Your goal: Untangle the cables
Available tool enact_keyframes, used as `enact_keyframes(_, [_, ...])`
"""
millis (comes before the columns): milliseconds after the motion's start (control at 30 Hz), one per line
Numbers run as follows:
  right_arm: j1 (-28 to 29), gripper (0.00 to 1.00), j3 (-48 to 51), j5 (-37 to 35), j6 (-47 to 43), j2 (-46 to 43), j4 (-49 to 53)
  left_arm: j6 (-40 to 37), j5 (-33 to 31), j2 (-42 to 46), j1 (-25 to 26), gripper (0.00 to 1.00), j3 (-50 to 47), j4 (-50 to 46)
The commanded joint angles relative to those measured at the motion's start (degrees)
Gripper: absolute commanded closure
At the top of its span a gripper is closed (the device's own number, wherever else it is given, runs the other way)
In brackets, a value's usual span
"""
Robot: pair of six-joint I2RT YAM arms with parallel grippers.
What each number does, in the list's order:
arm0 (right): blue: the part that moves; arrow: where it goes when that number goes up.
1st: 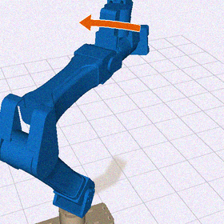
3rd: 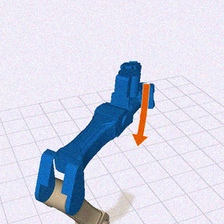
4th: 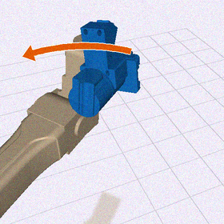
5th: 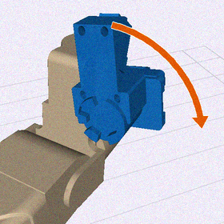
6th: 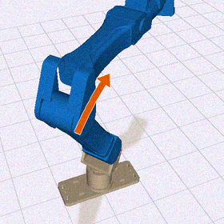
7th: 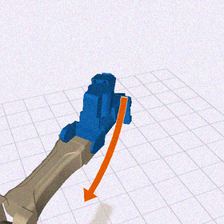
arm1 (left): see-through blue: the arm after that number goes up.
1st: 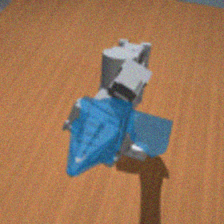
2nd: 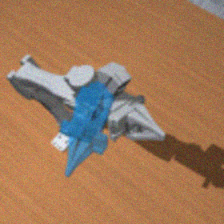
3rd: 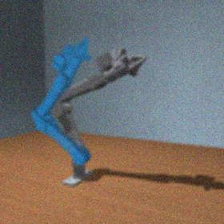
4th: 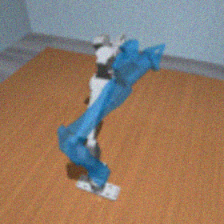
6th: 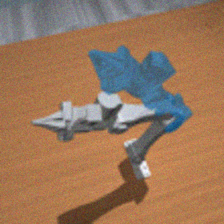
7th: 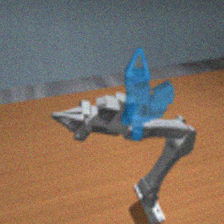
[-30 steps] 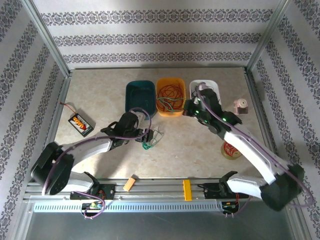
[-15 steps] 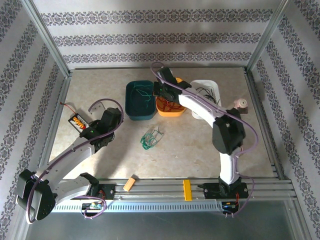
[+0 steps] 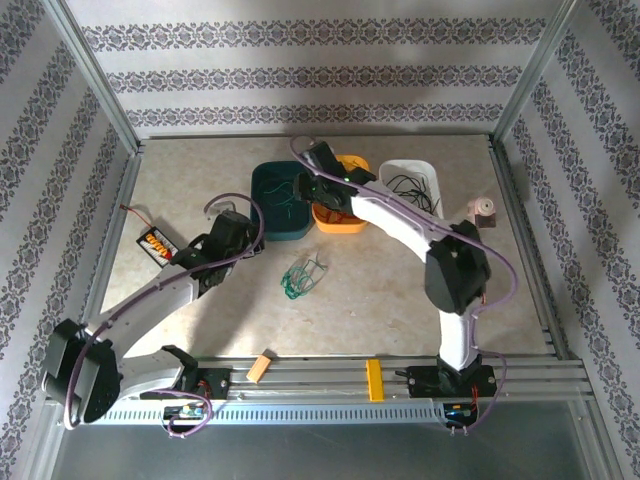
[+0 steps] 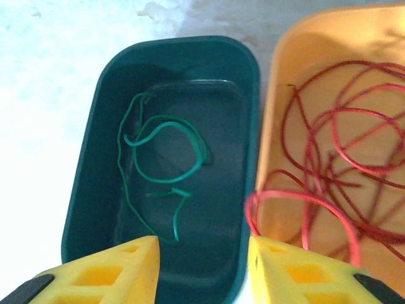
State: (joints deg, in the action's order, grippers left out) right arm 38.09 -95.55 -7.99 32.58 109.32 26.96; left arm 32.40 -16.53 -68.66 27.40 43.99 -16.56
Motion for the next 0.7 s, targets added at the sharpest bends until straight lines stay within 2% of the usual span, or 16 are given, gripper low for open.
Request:
enact_keyframes(0, [-0.5, 0.58, 7.2, 3.3, -3.8, -9.1, -3.5, -8.7, 15.4, -3.2, 1.5, 0.15, 1.6, 4.1])
enact_keyframes(67, [-1.0, 0.58, 12.3, 11.1, -5.4, -11.6, -3.5, -9.9, 20.2, -5.2, 3.1, 0.16, 1.4, 5.2])
enact_keyframes(200, [-1.0, 0.59, 23.3, 26.9, -8.6, -13.7, -4.1, -10.5, 28.4, -9.1, 3.7, 0.27, 0.8, 6.8])
enact_keyframes(333, [0.3, 0.59, 28.8, 36.7, -11.5, -11.9, -3.3, -11.7, 33.7, -13.0, 3.6, 0.38, 1.1, 6.2])
enact_keyframes(433, [1.4, 0.59, 29.1, 39.0, -14.4, -9.0, -0.8, -12.5, 34.8, -15.6, 3.7, 0.47, 1.4, 5.4])
enact_keyframes(667, [1.9, 0.6, 27.9, 41.5, -16.0, -3.1, 0.2, -12.5, 34.3, -17.9, 3.7, 0.56, 0.0, 6.9])
